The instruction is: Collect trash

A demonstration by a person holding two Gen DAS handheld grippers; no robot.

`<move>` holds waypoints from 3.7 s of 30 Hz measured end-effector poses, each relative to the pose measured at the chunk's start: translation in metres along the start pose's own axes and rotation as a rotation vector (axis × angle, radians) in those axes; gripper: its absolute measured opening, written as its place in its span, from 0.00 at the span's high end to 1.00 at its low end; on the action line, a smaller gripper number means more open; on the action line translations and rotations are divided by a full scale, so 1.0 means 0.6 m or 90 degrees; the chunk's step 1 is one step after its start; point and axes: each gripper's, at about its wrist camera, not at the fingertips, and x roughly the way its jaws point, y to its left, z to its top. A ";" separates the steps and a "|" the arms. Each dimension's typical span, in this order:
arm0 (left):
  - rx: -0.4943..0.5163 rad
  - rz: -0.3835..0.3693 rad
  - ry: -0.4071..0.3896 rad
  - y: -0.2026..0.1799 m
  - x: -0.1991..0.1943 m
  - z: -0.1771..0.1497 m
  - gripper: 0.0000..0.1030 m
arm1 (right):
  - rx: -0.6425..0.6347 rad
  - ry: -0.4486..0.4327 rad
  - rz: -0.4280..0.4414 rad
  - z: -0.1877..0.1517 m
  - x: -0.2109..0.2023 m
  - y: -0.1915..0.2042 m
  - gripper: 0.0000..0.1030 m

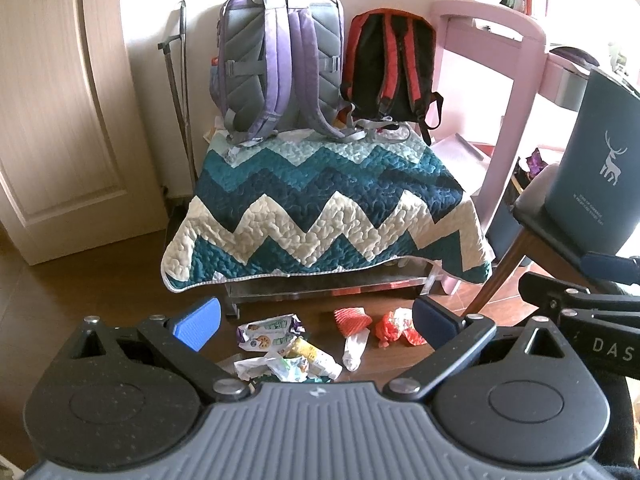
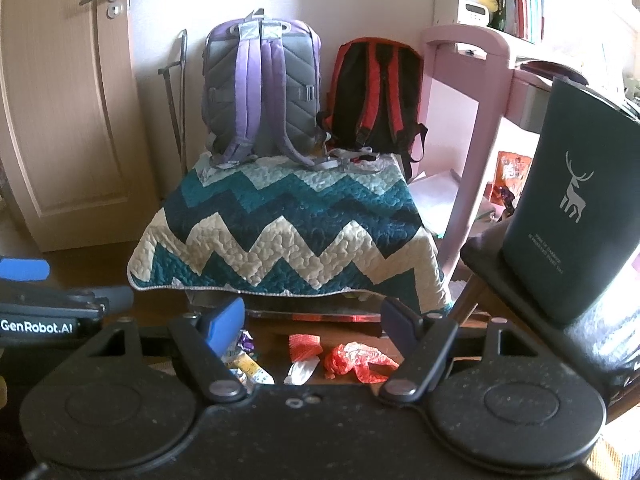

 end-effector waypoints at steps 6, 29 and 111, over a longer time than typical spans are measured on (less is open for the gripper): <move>0.002 -0.001 -0.013 -0.001 0.000 0.001 0.00 | -0.002 -0.020 0.010 -0.003 -0.011 0.001 0.27; 0.006 -0.012 -0.015 -0.008 0.002 0.003 0.00 | -0.009 -0.020 0.020 -0.003 -0.009 0.008 0.27; -0.190 0.078 0.620 0.113 0.895 -0.289 0.50 | 0.264 0.486 -0.090 -0.315 1.050 -0.180 0.31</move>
